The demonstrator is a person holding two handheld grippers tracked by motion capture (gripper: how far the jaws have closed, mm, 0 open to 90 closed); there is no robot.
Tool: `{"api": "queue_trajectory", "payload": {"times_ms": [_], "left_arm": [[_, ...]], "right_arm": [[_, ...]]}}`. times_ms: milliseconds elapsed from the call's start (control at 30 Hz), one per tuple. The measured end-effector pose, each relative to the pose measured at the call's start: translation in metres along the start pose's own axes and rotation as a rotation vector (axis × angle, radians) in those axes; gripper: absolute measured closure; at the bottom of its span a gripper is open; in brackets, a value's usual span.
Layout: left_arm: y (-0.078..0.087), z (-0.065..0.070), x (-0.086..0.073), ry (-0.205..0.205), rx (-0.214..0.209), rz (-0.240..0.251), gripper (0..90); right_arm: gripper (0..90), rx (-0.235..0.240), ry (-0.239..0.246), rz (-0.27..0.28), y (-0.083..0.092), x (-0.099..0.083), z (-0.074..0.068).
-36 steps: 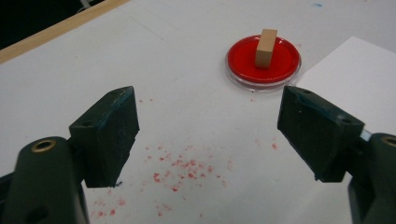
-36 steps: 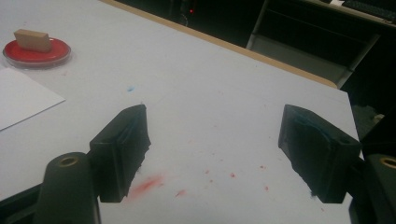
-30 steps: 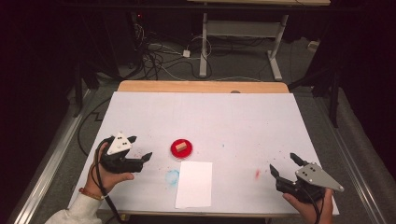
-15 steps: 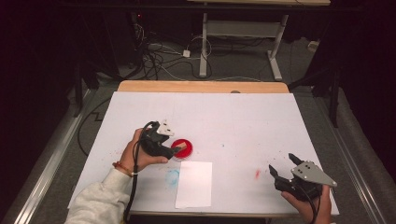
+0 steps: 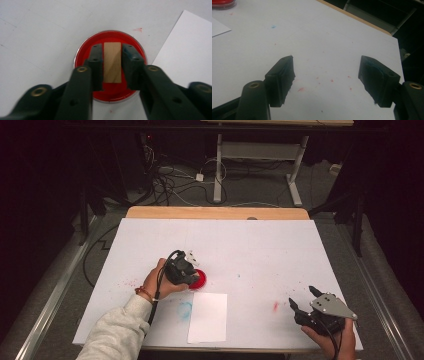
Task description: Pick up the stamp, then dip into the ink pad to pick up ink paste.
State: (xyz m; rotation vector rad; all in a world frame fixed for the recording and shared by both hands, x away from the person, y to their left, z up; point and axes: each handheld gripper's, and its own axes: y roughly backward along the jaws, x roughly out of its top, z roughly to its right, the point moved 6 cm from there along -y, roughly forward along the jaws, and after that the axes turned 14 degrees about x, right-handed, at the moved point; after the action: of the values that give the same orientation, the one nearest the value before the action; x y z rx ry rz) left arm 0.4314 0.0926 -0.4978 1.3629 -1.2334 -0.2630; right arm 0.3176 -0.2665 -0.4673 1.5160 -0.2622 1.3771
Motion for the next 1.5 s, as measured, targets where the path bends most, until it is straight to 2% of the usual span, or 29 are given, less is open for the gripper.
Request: {"api": "queue_trajectory", "payload": {"times_ms": [100, 300, 500, 667, 867, 933, 1200, 1500], "left_arm": [[-0.001, 0.000, 0.000, 0.006, -0.007, 0.010, 73.5], [0.002, -0.001, -0.002, 0.021, 0.006, 0.025, 73.6], [0.025, -0.006, -0.008, 0.048, 0.036, 0.103, 73.6], [0.045, -0.013, -0.016, 0.066, 0.051, 0.146, 73.6], [0.063, -0.013, -0.018, 0.057, 0.064, 0.181, 73.6], [0.074, -0.016, -0.017, 0.064, 0.076, 0.209, 73.6], [0.096, -0.021, -0.018, 0.063, 0.093, 0.242, 73.6], [0.101, -0.022, -0.018, 0.067, 0.097, 0.250, 73.6]], "right_arm": [[29.5, 0.002, 0.002, 0.002, 0.000, 0.000, 0.000], [29.4, 0.007, 0.007, 0.003, 0.000, 0.001, 0.000], [29.3, 0.008, 0.000, 0.036, 0.000, 0.007, 0.003], [29.3, 0.034, -0.009, 0.043, -0.004, 0.008, 0.003], [29.3, 0.045, -0.014, 0.056, -0.004, 0.009, 0.003], [29.3, 0.052, -0.008, 0.063, -0.004, 0.011, 0.002], [29.0, 0.054, -0.005, 0.066, -0.005, 0.012, 0.001], [27.3, 0.057, -0.001, 0.071, -0.005, 0.013, 0.001]]}}
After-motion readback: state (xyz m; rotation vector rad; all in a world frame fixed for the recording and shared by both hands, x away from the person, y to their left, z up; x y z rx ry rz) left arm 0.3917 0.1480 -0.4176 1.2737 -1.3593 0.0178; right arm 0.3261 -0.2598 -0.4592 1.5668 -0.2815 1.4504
